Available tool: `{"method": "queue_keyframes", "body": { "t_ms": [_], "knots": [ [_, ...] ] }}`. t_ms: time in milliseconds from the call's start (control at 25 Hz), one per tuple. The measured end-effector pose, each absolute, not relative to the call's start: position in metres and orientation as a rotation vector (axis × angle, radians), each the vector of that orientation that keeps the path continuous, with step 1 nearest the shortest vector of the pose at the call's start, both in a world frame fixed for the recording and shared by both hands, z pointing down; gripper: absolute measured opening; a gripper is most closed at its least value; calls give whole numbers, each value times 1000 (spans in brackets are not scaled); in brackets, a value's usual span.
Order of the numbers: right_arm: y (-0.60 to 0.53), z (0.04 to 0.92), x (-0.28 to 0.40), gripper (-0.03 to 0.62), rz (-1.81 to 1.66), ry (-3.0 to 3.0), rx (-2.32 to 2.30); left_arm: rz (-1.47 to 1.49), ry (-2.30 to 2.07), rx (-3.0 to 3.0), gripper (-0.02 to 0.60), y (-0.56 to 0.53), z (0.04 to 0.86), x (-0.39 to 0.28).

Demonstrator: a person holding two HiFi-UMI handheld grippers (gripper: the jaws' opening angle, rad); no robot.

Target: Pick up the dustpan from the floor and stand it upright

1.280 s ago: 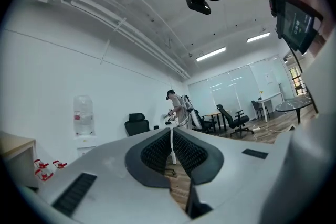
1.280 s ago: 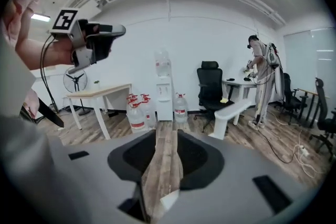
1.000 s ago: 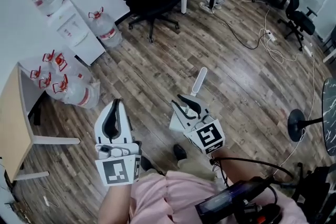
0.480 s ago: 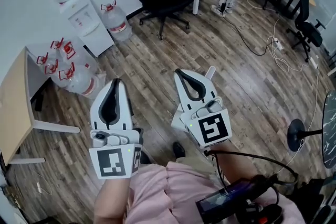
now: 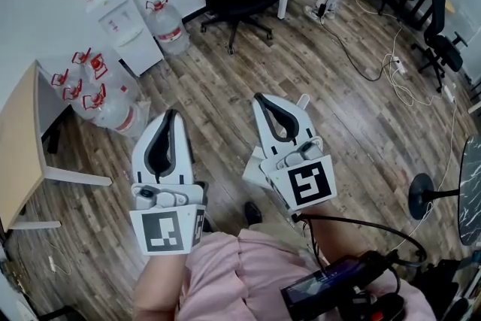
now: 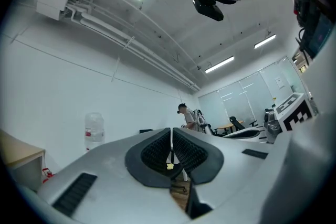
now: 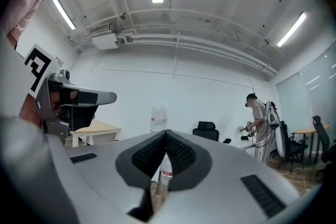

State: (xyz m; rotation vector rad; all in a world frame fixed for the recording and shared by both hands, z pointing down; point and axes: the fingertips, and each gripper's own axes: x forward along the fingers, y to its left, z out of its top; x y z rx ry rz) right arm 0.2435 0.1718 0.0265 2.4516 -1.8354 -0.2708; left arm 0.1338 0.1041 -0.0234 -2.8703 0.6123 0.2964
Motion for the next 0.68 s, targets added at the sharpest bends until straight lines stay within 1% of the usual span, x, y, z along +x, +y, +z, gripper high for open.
{"method": "queue_keyframes", "body": {
  "t_ms": [680],
  "knots": [
    [170,19,240,2,-330,-1872,2431,289,605,-2827,20,111,-29,136]
  ]
}}
